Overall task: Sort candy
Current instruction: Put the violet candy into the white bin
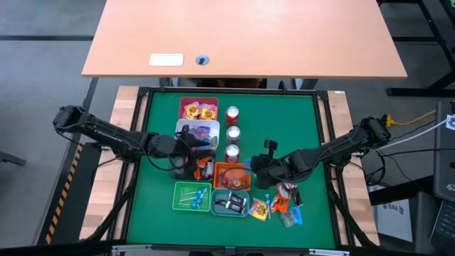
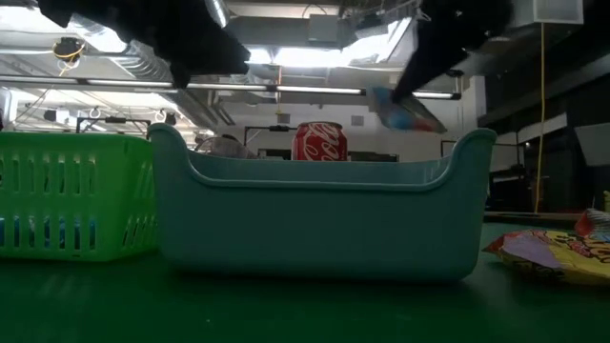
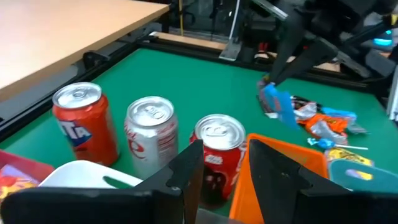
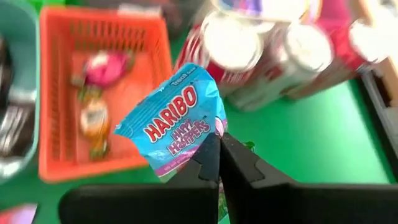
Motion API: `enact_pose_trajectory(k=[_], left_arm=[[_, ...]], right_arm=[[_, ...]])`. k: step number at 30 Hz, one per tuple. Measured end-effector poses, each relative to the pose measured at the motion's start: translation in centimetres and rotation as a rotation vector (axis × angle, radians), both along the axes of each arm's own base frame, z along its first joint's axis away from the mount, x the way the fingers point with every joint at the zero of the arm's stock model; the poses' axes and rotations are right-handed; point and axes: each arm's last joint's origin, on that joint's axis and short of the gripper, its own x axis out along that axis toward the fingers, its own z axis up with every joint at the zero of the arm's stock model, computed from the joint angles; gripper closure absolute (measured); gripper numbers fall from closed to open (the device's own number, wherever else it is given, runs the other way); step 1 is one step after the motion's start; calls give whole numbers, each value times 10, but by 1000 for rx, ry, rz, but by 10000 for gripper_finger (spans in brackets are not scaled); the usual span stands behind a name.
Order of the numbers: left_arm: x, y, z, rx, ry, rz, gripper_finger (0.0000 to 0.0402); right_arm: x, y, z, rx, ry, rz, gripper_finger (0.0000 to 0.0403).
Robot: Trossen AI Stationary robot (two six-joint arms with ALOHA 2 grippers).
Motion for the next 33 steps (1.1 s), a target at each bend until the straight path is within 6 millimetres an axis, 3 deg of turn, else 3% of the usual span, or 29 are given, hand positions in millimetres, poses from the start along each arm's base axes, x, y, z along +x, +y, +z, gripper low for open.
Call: enact_pose_trajectory(k=[7,22,33], left_arm=[[1,-6,5,-11,-51,-24,283],[1,-8,7,-15,-71,-31,283],[1,-4,7,2,-82,37,283]], right_arm=[[14,-3,8,-32,-185,-79,398],[54,-45,22,-13,-456,-176,398],[78,-49,12,-38,-544,-120,398]])
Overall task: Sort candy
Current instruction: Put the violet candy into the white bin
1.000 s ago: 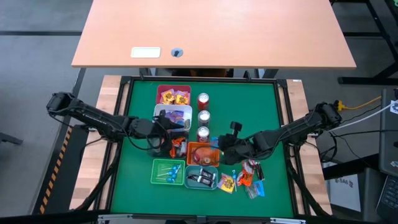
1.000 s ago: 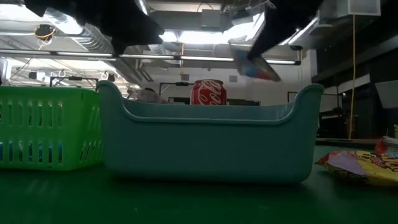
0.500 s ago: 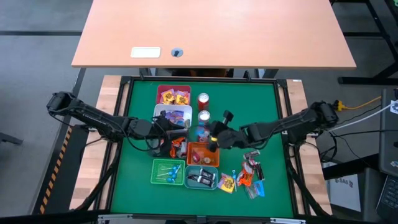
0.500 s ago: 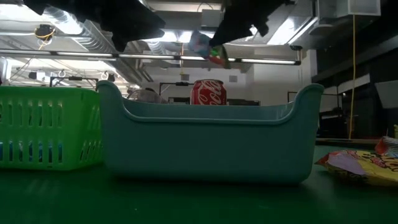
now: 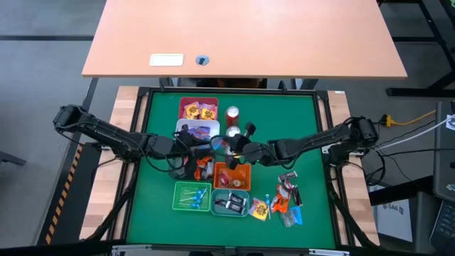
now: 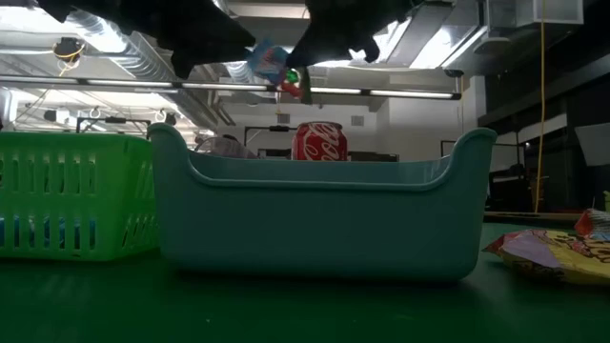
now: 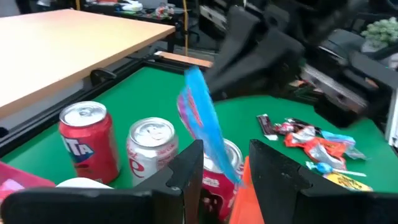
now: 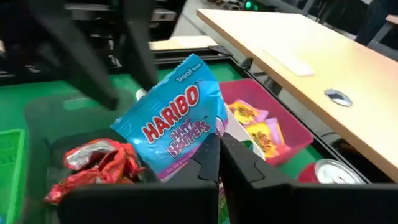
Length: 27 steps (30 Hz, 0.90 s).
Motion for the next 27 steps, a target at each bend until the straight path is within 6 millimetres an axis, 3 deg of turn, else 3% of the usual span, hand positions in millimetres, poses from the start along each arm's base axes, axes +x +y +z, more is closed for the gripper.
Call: enact_pose_trajectory(k=[6,18,27], left_arm=[[1,6,0,4,-1,38,283],[1,9,-1,6,6,52,288],[1,9,-1,6,10,49,375]], right_arm=[[11,2,-6,-48,-35,24,398],[14,4,-2,-38,-84,81,398],[14,5,-2,-29,-86,102,398]])
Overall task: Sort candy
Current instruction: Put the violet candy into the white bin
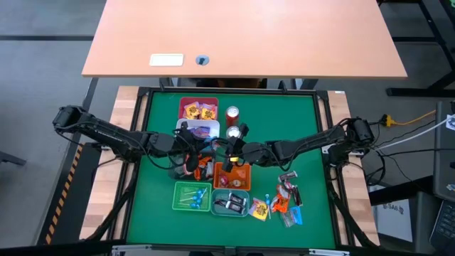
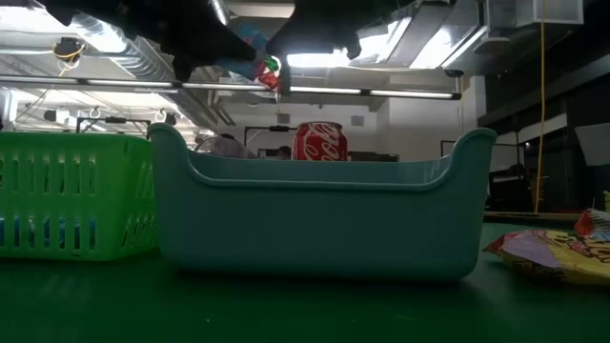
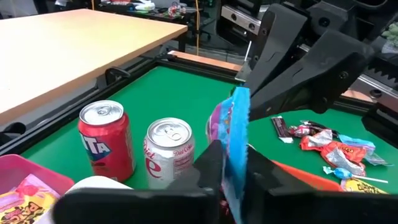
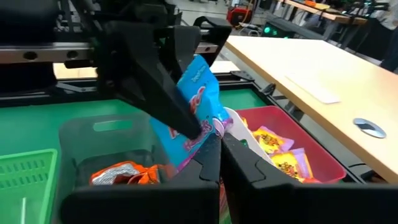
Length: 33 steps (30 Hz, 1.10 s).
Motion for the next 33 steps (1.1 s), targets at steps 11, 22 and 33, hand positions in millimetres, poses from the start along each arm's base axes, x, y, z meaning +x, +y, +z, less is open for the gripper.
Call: enact_pose_trajectory(k=[11,22,33], left_arm=[[-1,0,-3,6,30,-2,400],[-6,18,-17,60,193,138,401],[-14,39,-29,74,356,228,401]], right_arm=[[1,3,-1,32,11,99,370],[-14,-2,4,-26,132,50,264],[-54,-5,14,169,363,114,260]])
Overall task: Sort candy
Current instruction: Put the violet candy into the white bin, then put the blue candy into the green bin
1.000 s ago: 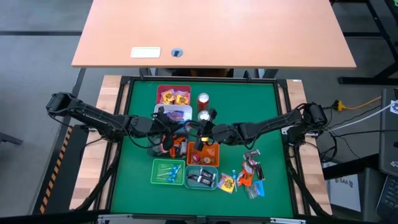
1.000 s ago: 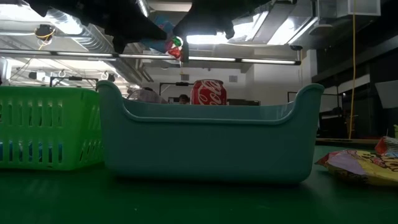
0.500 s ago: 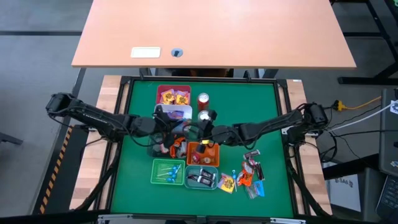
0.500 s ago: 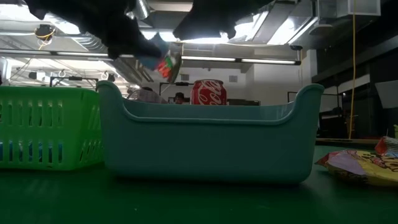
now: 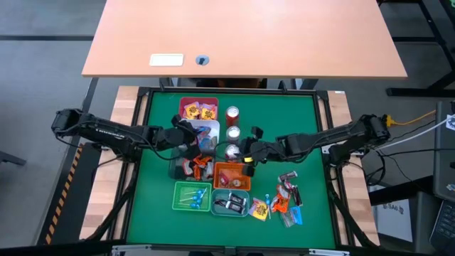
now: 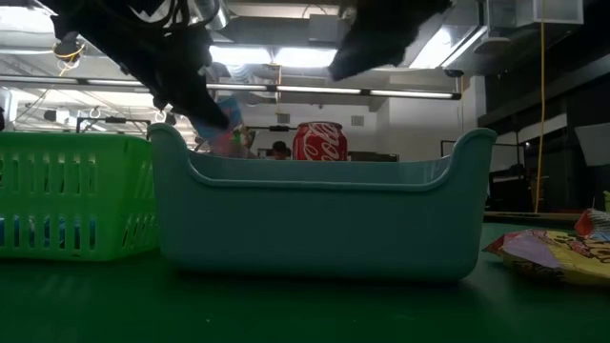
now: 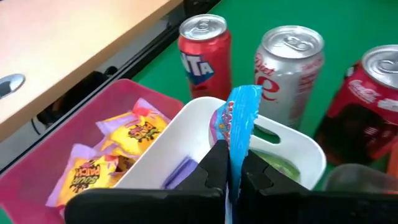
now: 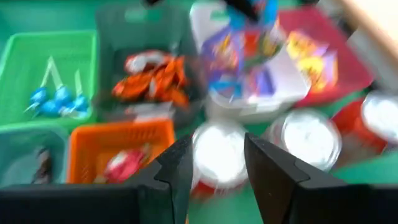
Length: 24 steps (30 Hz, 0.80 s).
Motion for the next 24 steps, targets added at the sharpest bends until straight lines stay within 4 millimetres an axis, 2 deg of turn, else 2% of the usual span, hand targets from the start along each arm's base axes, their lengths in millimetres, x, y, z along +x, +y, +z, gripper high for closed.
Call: enact_pose_trajectory(k=[4,11,19,24], left_arm=[[0,5,0,0,0,22,401],[0,8,0,0,-1,37,398],[-1,8,-1,1,10,35,336],[-1,8,-1,-5,11,27,300]], right_arm=[[-12,0,0,129,84,-2,260],[-17,6,-11,373,219,34,260],[-16,15,-21,450,299,84,260],[-19,35,-26,472,334,103,260]])
